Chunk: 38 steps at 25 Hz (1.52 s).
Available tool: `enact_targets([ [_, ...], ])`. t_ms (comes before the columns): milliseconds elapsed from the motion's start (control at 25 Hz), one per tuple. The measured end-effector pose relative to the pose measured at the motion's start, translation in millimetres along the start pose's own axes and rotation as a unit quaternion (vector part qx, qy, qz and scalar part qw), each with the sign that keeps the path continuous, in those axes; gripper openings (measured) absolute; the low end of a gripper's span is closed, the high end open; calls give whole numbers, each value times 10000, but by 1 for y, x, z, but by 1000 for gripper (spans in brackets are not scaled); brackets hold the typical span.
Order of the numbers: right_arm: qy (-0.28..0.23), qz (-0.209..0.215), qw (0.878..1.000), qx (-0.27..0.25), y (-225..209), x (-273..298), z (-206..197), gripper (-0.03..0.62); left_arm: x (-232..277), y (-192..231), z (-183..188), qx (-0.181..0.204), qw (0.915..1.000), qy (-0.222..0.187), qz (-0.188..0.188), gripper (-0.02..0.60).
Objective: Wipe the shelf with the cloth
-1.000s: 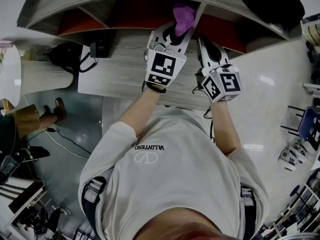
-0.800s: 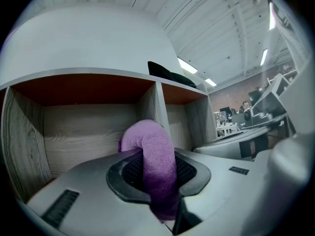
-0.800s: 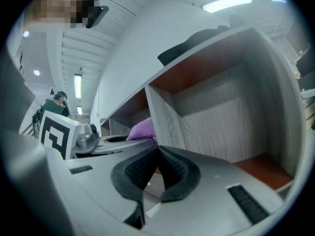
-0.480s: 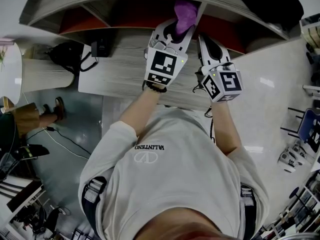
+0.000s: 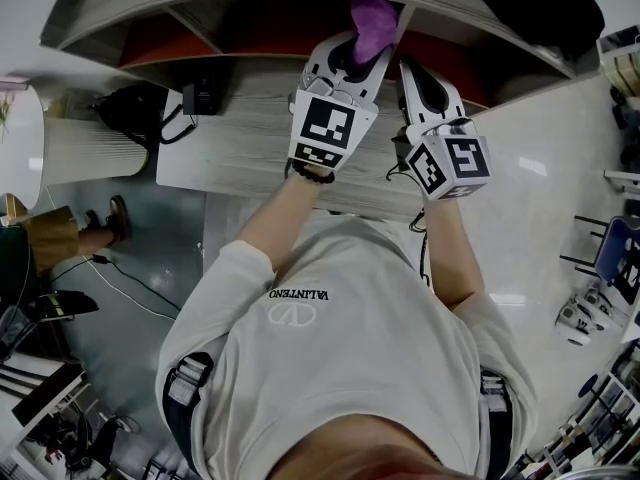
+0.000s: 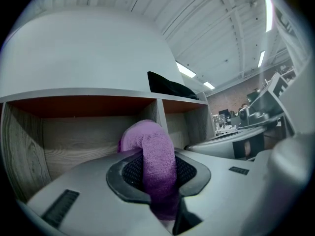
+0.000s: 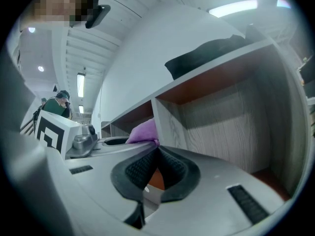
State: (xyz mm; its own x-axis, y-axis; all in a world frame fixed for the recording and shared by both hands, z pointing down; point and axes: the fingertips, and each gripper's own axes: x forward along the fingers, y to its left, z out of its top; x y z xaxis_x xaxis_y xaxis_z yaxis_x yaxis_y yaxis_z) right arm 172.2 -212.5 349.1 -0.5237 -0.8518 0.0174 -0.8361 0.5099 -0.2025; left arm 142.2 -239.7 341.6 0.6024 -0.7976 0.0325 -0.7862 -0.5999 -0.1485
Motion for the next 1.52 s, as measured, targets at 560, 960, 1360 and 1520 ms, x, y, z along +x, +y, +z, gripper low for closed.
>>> enact_targets([
  [560, -30, 22, 10000, 12, 7, 4, 5, -2, 1, 4, 16, 2, 10000, -84, -24, 97],
  [960, -121, -6, 9999, 2, 10, 4, 13, -2, 1, 7, 30, 4, 9998, -202, -24, 97],
  [1360, -85, -61, 9999, -48, 14, 3, 11, -2, 4, 10, 44, 7, 9995, -322, -35, 97],
  [1520, -74, -54, 9999, -60, 18, 3, 10, -2, 3, 11, 46, -44, 9994, -354, -45, 97],
])
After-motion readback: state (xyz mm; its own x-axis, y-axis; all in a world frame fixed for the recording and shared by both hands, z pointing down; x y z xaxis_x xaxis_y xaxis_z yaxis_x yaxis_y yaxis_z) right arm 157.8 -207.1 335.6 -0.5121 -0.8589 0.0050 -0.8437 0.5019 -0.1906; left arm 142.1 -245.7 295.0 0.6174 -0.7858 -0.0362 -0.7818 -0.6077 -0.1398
